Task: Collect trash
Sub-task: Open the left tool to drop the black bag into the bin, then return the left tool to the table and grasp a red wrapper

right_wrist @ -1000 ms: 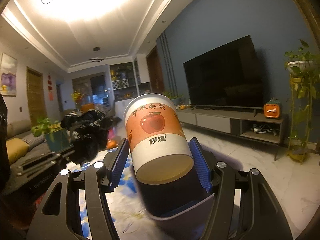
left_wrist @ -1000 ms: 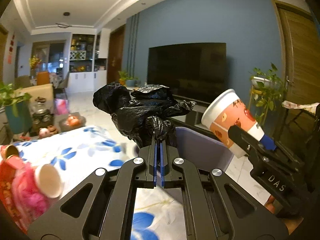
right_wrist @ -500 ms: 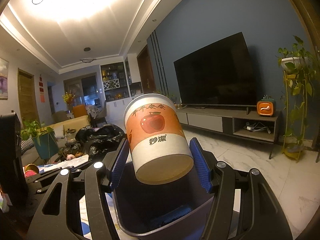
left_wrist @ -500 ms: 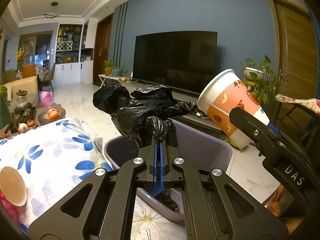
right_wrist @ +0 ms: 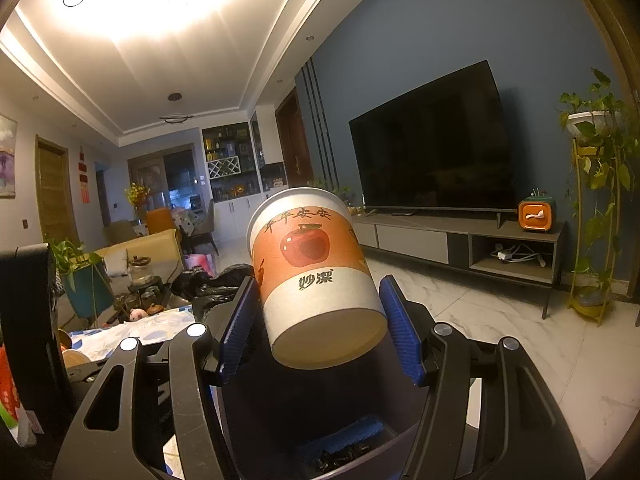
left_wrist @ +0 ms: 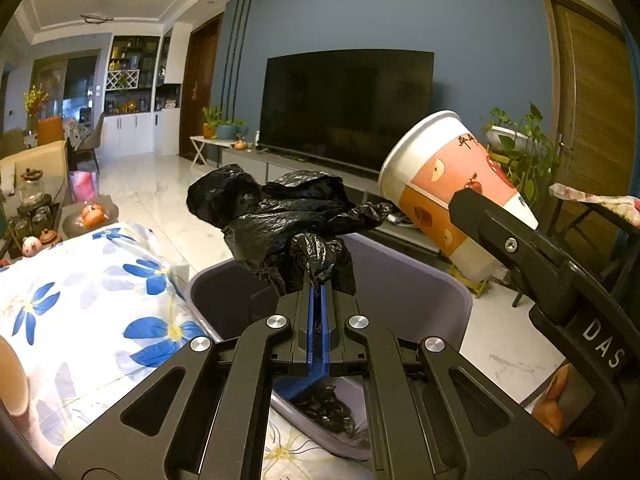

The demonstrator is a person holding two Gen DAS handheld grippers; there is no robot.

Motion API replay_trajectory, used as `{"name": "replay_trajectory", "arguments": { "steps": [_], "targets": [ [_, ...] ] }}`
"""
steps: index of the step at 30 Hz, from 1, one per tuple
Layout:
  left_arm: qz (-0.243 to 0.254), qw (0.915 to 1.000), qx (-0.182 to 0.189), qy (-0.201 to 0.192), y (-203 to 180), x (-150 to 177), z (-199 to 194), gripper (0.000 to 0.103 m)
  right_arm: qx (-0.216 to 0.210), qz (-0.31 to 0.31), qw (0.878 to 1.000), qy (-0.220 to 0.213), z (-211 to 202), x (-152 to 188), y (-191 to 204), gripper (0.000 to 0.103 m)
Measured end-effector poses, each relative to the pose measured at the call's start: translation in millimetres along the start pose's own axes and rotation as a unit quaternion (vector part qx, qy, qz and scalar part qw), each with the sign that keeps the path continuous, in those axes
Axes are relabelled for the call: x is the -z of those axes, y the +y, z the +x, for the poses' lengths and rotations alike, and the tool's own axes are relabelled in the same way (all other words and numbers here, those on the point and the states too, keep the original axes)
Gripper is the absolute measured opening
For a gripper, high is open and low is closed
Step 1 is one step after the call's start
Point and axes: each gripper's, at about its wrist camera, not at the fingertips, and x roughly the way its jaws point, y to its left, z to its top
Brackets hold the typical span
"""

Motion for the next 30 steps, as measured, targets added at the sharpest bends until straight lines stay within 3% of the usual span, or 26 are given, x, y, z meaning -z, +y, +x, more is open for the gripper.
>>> {"name": "replay_trajectory", "arguments": {
  "steps": [1, 3, 4, 5, 10, 12, 19, 23, 30],
  "targets": [
    [0.001, 1.0, 0.003, 0.002, 0, 1, 2, 0.007, 0.001, 0.0, 1.0, 0.001, 1, 0, 1, 0.061],
    [0.011, 0.9998, -0.006, 0.013, 1, 3, 6, 0.029, -0.001, -0.002, 1.0, 0.004, 3, 0, 2, 0.062],
    [0.014, 0.9997, -0.015, 0.013, 2, 6, 7, 0.051, -0.003, -0.001, 1.0, 0.005, 4, 0, 2, 0.062],
    [0.014, 0.9996, -0.021, 0.01, 5, 8, 5, 0.064, -0.004, 0.0, 1.0, 0.006, 5, 0, 2, 0.062],
    [-0.009, 0.9989, -0.045, -0.011, 22, 13, -17, 0.083, -0.009, 0.001, 1.0, 0.013, 12, 1, 3, 0.064],
    [-0.023, 0.9976, -0.063, -0.02, 31, 14, -30, 0.084, -0.01, -0.001, 1.0, 0.016, 14, 3, 4, 0.072],
    [-0.038, 0.9865, -0.15, -0.054, 43, 27, -89, 0.087, 0.003, -0.019, 1.0, 0.01, -6, 5, 17, 0.072],
    [-0.056, 0.9774, -0.191, -0.07, 49, 35, -129, 0.087, 0.003, -0.033, 0.999, 0.002, -30, 6, 30, 0.073],
    [-0.077, 0.9543, -0.279, -0.073, 69, 67, -198, 0.087, -0.039, -0.053, 0.998, 0.017, -67, 25, 69, 0.076]
  ]
}}
